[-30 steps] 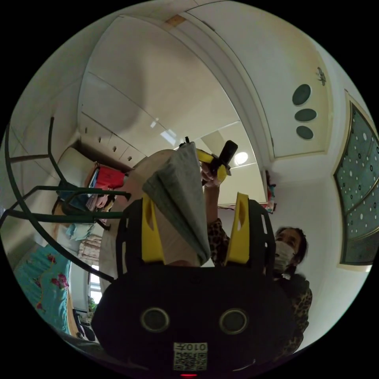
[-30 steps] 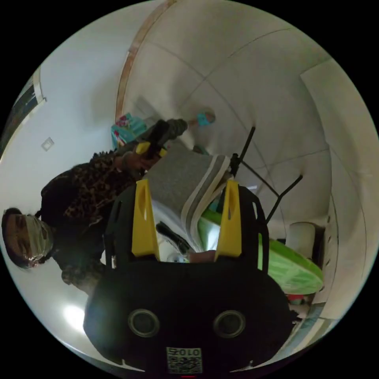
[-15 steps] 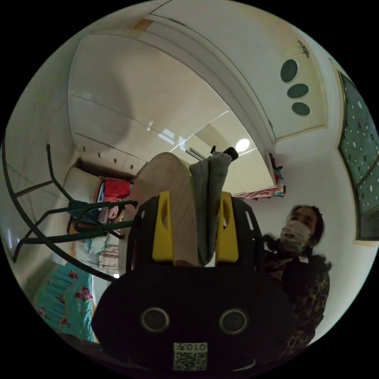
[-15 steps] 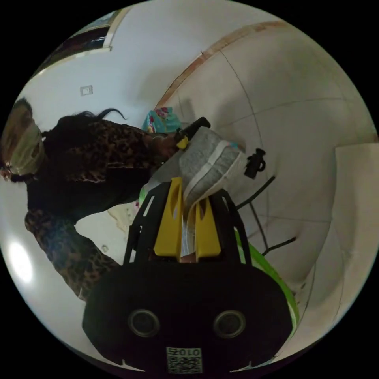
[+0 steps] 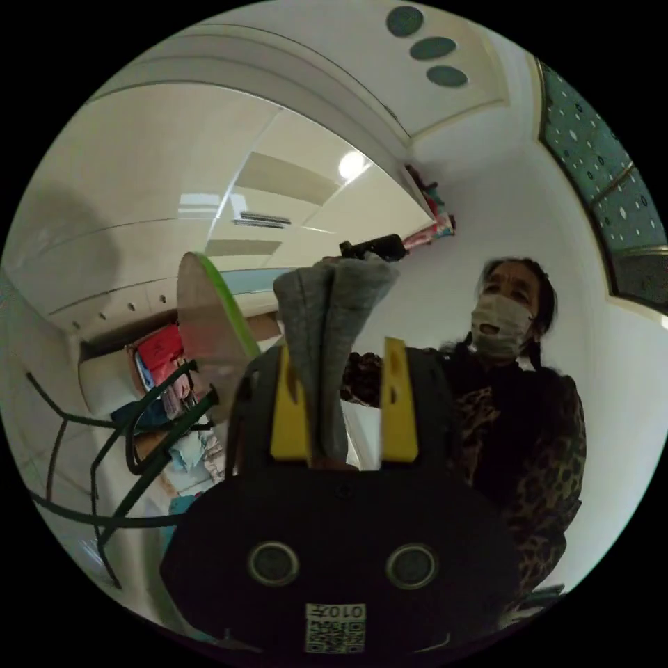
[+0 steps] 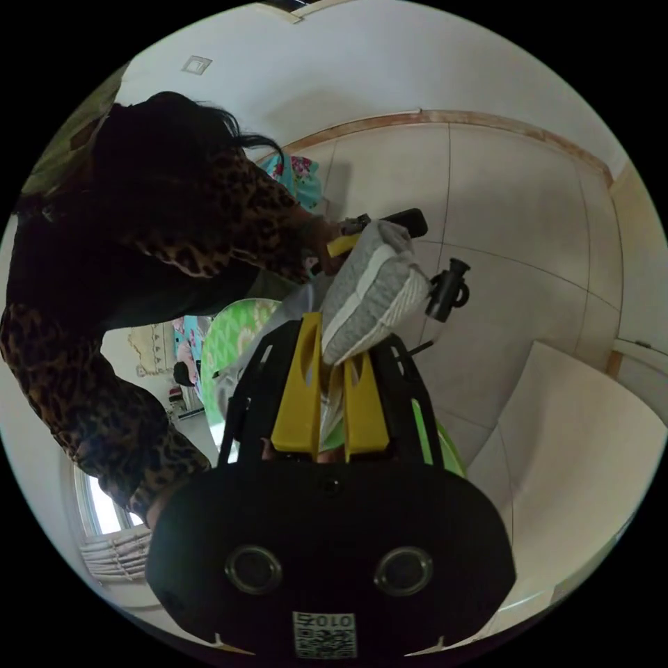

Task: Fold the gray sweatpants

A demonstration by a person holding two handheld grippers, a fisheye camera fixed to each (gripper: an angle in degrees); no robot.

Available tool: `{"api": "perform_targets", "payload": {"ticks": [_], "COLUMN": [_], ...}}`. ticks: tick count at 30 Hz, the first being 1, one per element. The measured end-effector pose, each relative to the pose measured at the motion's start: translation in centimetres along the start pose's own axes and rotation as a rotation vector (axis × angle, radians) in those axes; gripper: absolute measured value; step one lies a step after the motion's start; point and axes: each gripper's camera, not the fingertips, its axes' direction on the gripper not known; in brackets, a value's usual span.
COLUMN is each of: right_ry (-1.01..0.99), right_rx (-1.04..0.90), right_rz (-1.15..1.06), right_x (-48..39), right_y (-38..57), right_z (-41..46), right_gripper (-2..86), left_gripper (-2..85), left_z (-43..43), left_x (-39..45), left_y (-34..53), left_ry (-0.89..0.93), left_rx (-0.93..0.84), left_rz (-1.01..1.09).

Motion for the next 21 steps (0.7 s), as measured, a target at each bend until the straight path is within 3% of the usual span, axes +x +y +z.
{"api": "perform_targets", "payload": {"ticks": [1,3,8,16,21], "right_ry": [-0.001,-0.008,0.018,0.181,0.244], "right_rx": [0.014,0.058,0.199,0.353,0.405], "right_rz": [0.016,0.052,0.081,0.061,0.044], "right_x": [-0.6,-1.5,-7.0,-23.2,-31.6], "right_y": [1.0,2.9,8.5,19.8,26.3], "right_z": [0.1,0.0,0.3,1.7,5.3], "right_gripper": [6.0,6.0,6.0,5.7,5.1], "left_gripper": [9.1,7.5,7.3,7.4,7.5], "left_z": [0.6,1.7,8.1,23.6,32.7], "left_x": [0.6,2.4,8.8,16.9,18.3], "left_y": [0.5,1.5,4.5,12.9,20.6], "left_ry": [0.006,-0.073,-0.312,-0.705,-0.834], "left_rx": [0.0,-0.008,-0.125,-0.231,-0.294], "left_rz": [0.027,0.056,0.147,0.302,0.421]}}
